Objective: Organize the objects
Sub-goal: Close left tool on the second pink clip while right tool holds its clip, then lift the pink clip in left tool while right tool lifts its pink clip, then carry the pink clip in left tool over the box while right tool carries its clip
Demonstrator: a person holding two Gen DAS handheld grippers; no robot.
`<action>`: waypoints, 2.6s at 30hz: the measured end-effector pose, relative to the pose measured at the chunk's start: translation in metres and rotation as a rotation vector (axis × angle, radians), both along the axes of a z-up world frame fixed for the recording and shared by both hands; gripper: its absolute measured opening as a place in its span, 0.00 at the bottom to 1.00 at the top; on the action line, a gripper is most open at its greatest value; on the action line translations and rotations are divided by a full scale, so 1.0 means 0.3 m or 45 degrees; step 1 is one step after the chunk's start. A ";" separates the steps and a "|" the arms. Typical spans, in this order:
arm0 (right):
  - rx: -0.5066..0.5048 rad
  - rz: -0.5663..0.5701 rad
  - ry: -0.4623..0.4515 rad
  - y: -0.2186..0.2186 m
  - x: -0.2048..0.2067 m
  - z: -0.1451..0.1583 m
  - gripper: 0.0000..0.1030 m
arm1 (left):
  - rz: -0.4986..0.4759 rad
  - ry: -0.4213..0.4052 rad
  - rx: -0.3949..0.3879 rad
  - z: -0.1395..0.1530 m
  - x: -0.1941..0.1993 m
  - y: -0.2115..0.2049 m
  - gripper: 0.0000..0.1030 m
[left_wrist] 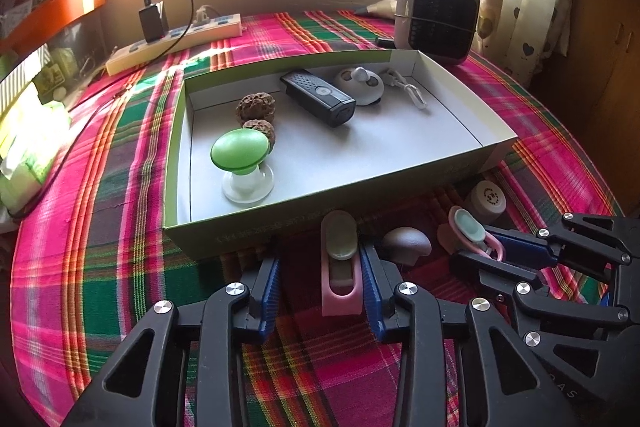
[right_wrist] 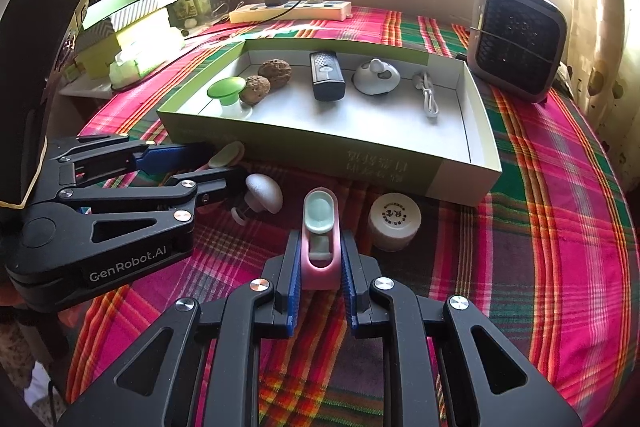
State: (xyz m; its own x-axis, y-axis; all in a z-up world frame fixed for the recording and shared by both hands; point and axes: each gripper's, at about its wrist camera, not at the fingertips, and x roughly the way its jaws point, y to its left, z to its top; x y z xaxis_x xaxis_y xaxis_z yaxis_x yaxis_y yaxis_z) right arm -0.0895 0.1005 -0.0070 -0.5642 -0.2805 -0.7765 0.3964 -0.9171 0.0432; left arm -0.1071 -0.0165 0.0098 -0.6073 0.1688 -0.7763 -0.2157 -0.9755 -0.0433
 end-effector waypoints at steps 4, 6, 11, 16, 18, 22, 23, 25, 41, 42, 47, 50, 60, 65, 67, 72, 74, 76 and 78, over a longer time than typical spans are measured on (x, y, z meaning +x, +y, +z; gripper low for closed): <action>0.000 -0.001 0.000 -0.003 0.001 0.000 0.18 | 0.008 0.004 -0.007 -0.002 0.000 0.001 0.29; 0.002 -0.001 0.001 -0.001 0.000 0.000 0.18 | 0.012 0.003 -0.001 -0.003 -0.001 -0.001 0.27; 0.001 -0.001 0.001 -0.002 0.001 0.000 0.18 | 0.026 0.006 -0.006 -0.005 0.001 -0.010 0.20; 0.001 0.000 0.001 -0.001 0.001 0.000 0.18 | 0.034 0.004 0.006 -0.006 0.002 -0.021 0.15; 0.001 0.000 0.001 -0.001 0.001 0.000 0.18 | 0.034 0.005 0.006 -0.006 0.003 -0.021 0.15; 0.004 0.000 0.002 -0.002 0.001 -0.001 0.18 | 0.034 0.004 0.009 -0.007 0.004 -0.020 0.16; 0.003 0.000 0.002 -0.002 0.001 -0.001 0.18 | 0.035 0.004 0.009 -0.007 0.004 -0.021 0.16; 0.006 0.000 0.003 -0.004 0.002 -0.001 0.18 | 0.035 0.005 0.009 -0.007 0.005 -0.022 0.16; -0.005 0.000 0.003 0.003 0.001 0.004 0.18 | 0.034 0.004 0.016 -0.005 0.012 -0.027 0.15; -0.006 0.000 0.004 0.002 0.002 0.006 0.18 | 0.033 0.004 0.016 -0.004 0.014 -0.026 0.15; -0.017 -0.001 0.017 0.006 0.003 0.023 0.18 | 0.035 0.021 0.014 0.018 0.025 -0.027 0.15; -0.022 -0.001 0.027 0.009 0.006 0.035 0.18 | 0.033 0.028 0.016 0.031 0.031 -0.026 0.15; -0.042 -0.004 0.062 0.021 0.011 0.081 0.18 | 0.028 0.059 0.039 0.082 0.045 -0.027 0.15; -0.064 -0.016 0.075 0.041 0.003 0.104 0.18 | 0.035 0.074 0.053 0.105 0.035 -0.033 0.15; -0.065 -0.021 0.085 0.044 -0.003 0.114 0.18 | 0.036 0.081 0.055 0.114 0.029 -0.033 0.15; -0.065 -0.035 0.107 0.060 -0.030 0.141 0.18 | 0.032 0.078 0.070 0.128 -0.001 -0.032 0.15; -0.062 -0.039 0.115 0.068 -0.044 0.148 0.18 | 0.026 0.080 0.069 0.132 -0.012 -0.026 0.15; -0.064 -0.043 0.117 0.074 -0.060 0.154 0.18 | 0.021 0.082 0.066 0.136 -0.024 -0.021 0.15; -0.062 -0.049 0.118 0.079 -0.079 0.158 0.18 | 0.018 0.077 0.076 0.137 -0.042 -0.019 0.15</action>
